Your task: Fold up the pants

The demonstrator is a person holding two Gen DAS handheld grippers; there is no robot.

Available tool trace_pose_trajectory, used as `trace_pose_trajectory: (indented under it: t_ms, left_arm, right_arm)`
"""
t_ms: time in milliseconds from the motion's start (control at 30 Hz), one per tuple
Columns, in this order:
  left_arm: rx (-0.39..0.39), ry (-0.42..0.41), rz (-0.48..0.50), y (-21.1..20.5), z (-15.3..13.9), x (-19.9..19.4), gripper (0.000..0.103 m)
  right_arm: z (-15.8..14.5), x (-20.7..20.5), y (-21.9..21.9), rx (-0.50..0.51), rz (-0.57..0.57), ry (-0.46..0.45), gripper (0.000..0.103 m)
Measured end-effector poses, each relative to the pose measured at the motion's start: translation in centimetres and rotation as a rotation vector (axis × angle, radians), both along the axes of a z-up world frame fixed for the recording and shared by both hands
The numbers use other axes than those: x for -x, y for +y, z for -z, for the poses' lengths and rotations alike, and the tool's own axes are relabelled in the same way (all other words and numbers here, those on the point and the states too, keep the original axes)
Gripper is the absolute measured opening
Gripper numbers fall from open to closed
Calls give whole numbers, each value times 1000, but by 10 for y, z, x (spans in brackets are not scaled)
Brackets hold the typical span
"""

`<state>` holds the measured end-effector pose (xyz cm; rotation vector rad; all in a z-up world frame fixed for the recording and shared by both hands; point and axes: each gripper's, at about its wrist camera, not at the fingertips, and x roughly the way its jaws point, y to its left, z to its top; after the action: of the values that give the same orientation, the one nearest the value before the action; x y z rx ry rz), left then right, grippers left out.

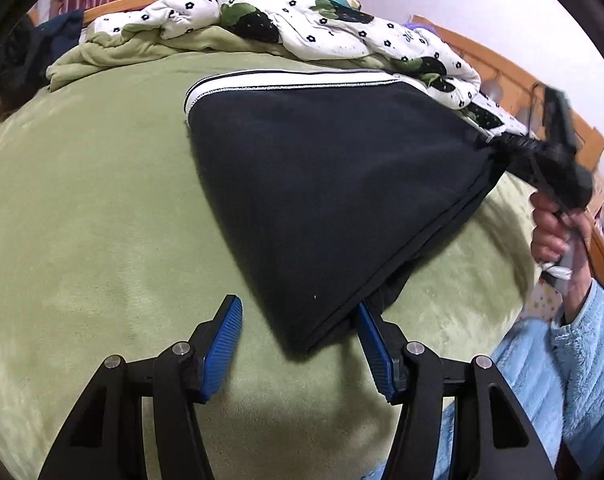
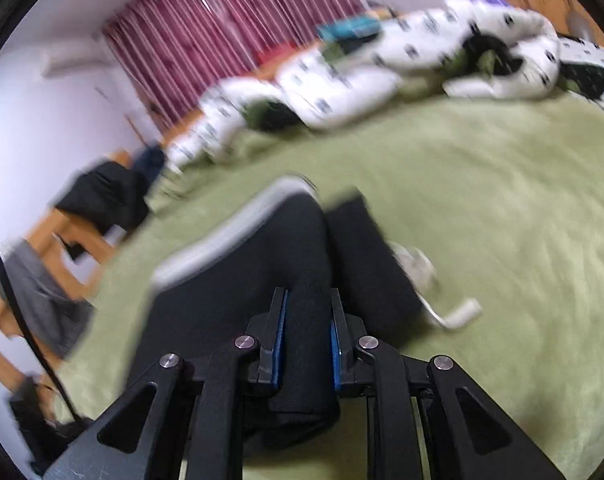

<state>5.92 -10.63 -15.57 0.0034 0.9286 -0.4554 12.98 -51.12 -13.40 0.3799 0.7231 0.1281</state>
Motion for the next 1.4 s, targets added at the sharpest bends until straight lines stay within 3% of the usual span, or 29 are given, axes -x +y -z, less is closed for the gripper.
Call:
trace_pose_trajectory:
  t_ms: [133,267,333,400,433,500,600,667,700,767,800,933,1033,1100,1133,1167,1267,1333,1400]
  left_arm:
    - [-38,21,126,-14,-2,6,57]
    - [-106,-22,95,-24,1,5,57]
    - [-132,-71,4,-21,0,-2,25]
    - [-31,-93,-44,-5,-9,-1,23]
    - [-21,-81,-53,-3,-7,-3,22]
    - [-80,-54,-39,-9,6,-3,22]
    - [-123,-61,-6,-13,7,6,29]
    - [-86,-13,19,-7,2,10,34]
    - [-71,7,20,-2,-1,13,42]
    - [-41,9,4,10,-6,19,53]
    - [-20,2,-13,19,-11,23,55]
    - [69,23,-101,51,-20,17,59]
    - [106,45,-162,64,-23,2,59]
    - [146,45,-186,70,-25,-11,59]
    - [163,49,-194,71,-26,-19,59]
    - [171,54,-199,70,-26,-25,59]
    - [175,53,-203,66,-26,-44,59]
    - [177,52,-193,61,-22,-58,59]
    - [172,72,-181,52,-16,-71,59]
  right_arm:
    - [9,5,-7,-28,12,-15,19]
    - [-2,5,-7,-34,19,-37,19]
    - [-9,10,-5,-35,20,-79,18]
    - [-10,14,-4,-30,23,-84,18]
    - [-6,13,-3,-20,29,-68,18]
    - [7,6,1,29,26,-2,18]
    - [8,9,5,94,8,26,22]
    - [-10,10,8,152,19,23,33]
    - [-18,8,9,171,27,2,36]
    - [-36,-2,14,190,0,-39,50]
    - [-40,-12,17,196,-16,-38,50]
    - [-36,-58,23,227,-2,27,50]
    - [-10,-84,30,214,-65,153,50]
    - [-4,-82,40,308,-89,125,48]
    - [-5,-77,43,328,-120,95,24]
    - [-9,-71,41,322,-139,72,11]
    - [-24,-55,-2,111,-84,20,10]
    - [-14,-59,-12,134,-71,59,12]
    - [-2,-63,-17,159,-69,105,25]
